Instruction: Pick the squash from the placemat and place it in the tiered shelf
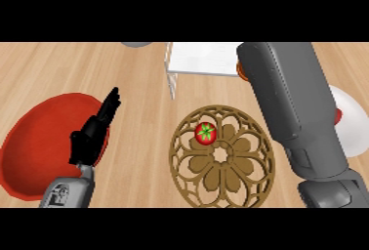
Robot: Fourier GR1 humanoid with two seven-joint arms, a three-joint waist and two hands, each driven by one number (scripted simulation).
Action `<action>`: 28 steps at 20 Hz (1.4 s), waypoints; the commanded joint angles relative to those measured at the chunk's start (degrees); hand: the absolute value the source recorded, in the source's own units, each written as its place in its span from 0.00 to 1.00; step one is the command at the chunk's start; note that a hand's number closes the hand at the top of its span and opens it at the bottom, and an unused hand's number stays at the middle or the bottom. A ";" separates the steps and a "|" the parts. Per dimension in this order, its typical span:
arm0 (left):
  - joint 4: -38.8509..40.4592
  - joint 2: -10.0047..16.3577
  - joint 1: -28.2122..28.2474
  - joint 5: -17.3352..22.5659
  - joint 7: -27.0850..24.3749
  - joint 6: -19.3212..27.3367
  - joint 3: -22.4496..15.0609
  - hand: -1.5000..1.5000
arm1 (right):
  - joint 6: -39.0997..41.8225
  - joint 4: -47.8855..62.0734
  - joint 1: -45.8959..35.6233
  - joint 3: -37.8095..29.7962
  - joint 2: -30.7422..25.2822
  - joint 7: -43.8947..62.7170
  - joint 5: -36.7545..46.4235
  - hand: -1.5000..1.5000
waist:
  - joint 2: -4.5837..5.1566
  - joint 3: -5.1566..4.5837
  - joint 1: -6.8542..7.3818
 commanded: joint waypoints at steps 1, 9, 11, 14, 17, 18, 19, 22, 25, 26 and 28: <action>1.17 1.46 -1.96 1.66 0.91 -2.07 1.80 0.50 | 0.90 -0.20 -4.23 -1.94 -1.40 -1.62 -4.54 0.00 | 0.17 -0.01 0.29; -1.30 -0.28 -1.70 0.25 3.84 0.50 0.83 0.50 | -2.35 -16.36 -3.56 -5.81 -3.07 3.90 -3.35 0.00 | -0.68 0.05 -1.21; -0.98 0.67 -0.22 0.77 2.17 -1.38 0.68 0.50 | -3.12 -19.51 -1.26 -6.29 -2.20 6.63 0.35 0.00 | -0.43 0.01 -1.02; 0.69 -0.06 1.09 -0.03 -0.85 -0.17 0.74 0.50 | 5.59 -27.04 -0.99 -8.91 -4.55 10.73 0.69 0.00 | -0.62 -0.02 -1.78; 2.48 1.46 0.30 0.92 -1.56 -0.38 3.29 0.50 | 13.22 -33.59 3.56 -11.19 -4.01 13.09 -2.06 0.00 | -0.78 0.00 -2.69; 0.48 0.79 2.40 0.94 -1.02 -0.03 2.58 0.50 | 18.34 -36.80 3.45 -12.27 -5.81 13.34 -4.13 0.00 | -1.38 0.04 -3.36; -0.80 0.89 2.50 0.24 -0.49 -0.20 1.64 0.50 | 19.14 -39.18 7.77 -13.39 -6.19 12.15 -6.63 0.00 | -1.31 0.12 -3.49; -0.54 1.55 3.64 1.12 -1.20 -0.69 2.78 0.50 | 27.14 -48.25 12.86 -12.59 -5.65 13.91 -6.81 0.00 | -1.47 0.05 -3.79; -0.17 1.37 0.34 0.46 2.27 1.28 3.75 0.50 | 36.51 -55.16 14.98 -13.37 -7.97 14.07 -10.10 0.00 | -1.70 0.04 -5.15; -0.96 0.56 2.41 0.03 0.72 1.16 2.42 0.50 | 36.77 -59.31 20.40 -15.99 -9.53 10.94 -13.61 0.00 | -1.53 0.14 -5.09; -2.37 1.62 3.78 0.92 -0.18 -0.44 2.61 0.50 | 41.91 -62.94 23.52 -18.49 -10.05 11.02 -18.11 0.00 | -1.58 0.15 -4.58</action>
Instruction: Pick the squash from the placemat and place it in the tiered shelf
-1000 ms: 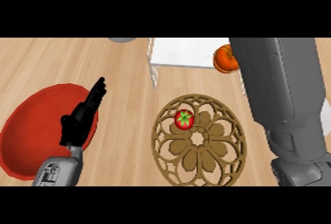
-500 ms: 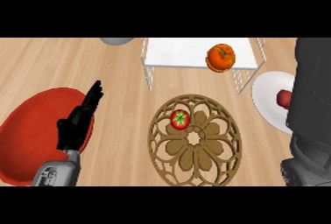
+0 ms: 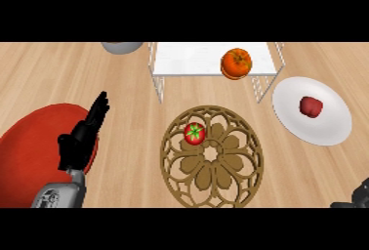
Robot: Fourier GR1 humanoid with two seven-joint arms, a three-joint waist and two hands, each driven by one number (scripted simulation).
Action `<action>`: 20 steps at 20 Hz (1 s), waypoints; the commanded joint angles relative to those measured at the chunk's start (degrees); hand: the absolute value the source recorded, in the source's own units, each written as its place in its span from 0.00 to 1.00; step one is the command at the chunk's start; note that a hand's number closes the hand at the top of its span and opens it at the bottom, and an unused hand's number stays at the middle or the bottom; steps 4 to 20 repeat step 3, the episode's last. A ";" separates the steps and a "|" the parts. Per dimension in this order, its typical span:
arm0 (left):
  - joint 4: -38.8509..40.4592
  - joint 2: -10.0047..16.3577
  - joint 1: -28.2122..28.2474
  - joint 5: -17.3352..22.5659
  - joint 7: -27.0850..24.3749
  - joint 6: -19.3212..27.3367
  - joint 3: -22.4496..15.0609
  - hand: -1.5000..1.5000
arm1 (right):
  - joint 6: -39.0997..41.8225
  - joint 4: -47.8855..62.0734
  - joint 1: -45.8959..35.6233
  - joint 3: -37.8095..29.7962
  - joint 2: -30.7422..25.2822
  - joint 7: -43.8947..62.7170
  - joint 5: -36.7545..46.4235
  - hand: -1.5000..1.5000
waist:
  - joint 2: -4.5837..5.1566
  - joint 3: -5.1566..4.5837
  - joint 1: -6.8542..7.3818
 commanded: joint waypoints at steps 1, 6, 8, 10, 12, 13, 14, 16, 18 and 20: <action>0.80 0.27 0.34 -0.07 -1.47 0.14 0.57 0.50 | 13.39 -13.74 7.16 -4.55 -1.66 4.77 -8.61 0.00 | 0.21 0.02 -0.12; 0.36 -1.38 -0.10 -1.10 -0.50 1.93 -0.37 0.50 | 17.42 -20.73 11.06 -6.50 -1.48 4.91 -12.38 0.00 | 0.09 0.06 -0.53; 0.36 -1.38 -0.10 -1.10 -0.50 1.93 -0.37 0.50 | 17.42 -20.73 11.06 -6.50 -1.48 4.91 -12.38 0.00 | 0.09 0.06 -0.53; 0.36 -1.38 -0.10 -1.10 -0.50 1.93 -0.37 0.50 | 17.42 -20.73 11.06 -6.50 -1.48 4.91 -12.38 0.00 | 0.09 0.06 -0.53; 0.36 -1.38 -0.10 -1.10 -0.50 1.93 -0.37 0.50 | 17.42 -20.73 11.06 -6.50 -1.48 4.91 -12.38 0.00 | 0.09 0.06 -0.53; 0.36 -1.38 -0.10 -1.10 -0.50 1.93 -0.37 0.50 | 17.42 -20.73 11.06 -6.50 -1.48 4.91 -12.38 0.00 | 0.09 0.06 -0.53; 0.36 -1.38 -0.10 -1.10 -0.50 1.93 -0.37 0.50 | 17.42 -20.73 11.06 -6.50 -1.48 4.91 -12.38 0.00 | 0.09 0.06 -0.53; 0.36 -1.38 -0.10 -1.10 -0.50 1.93 -0.37 0.50 | 17.42 -20.73 11.06 -6.50 -1.48 4.91 -12.38 0.00 | 0.09 0.06 -0.53; 0.36 -1.38 -0.10 -1.10 -0.50 1.93 -0.37 0.50 | 17.42 -20.73 11.06 -6.50 -1.48 4.91 -12.38 0.00 | 0.09 0.06 -0.53; 0.36 -1.38 -0.10 -1.10 -0.50 1.93 -0.37 0.50 | 17.42 -20.73 11.06 -6.50 -1.48 4.91 -12.38 0.00 | 0.09 0.06 -0.53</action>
